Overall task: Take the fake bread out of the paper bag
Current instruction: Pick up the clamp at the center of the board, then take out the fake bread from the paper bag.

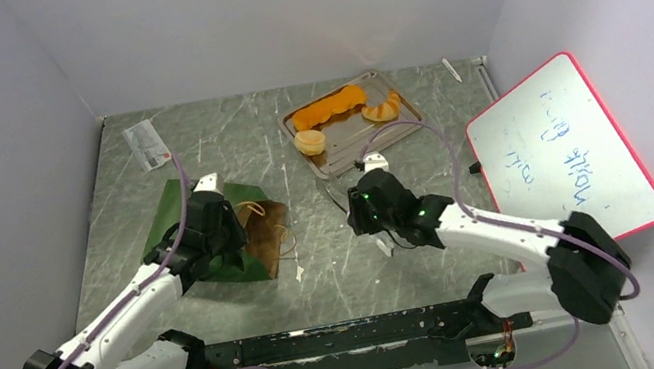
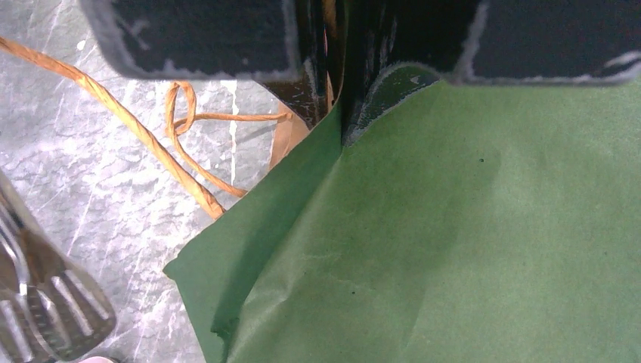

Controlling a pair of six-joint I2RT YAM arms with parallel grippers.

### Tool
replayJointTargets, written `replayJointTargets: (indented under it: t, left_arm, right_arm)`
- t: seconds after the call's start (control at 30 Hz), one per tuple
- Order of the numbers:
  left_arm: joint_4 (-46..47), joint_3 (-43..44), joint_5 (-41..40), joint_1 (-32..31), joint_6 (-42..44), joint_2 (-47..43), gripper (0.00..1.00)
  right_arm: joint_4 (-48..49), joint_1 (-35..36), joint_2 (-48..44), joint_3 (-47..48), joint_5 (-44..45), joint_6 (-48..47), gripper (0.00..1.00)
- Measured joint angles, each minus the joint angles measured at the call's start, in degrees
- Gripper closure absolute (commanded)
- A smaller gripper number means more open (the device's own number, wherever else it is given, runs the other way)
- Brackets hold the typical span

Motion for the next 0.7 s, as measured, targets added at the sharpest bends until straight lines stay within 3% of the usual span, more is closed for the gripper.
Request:
replayJointTargets:
  t: [0.4, 0.7]
  left_arm:
    - [-0.02, -0.2, -1.07, 0.0, 0.24, -5.53, 0.93]
    - [-0.04, -1.44, -0.11, 0.0, 1.44, -9.22, 0.93]
  right_arm:
    - [-15.39, 0.9, -13.55, 8.41, -8.13, -1.09, 0.7]
    - [-21.53, 1.14, -16.7, 14.71, -16.5, -1.92, 0.71]
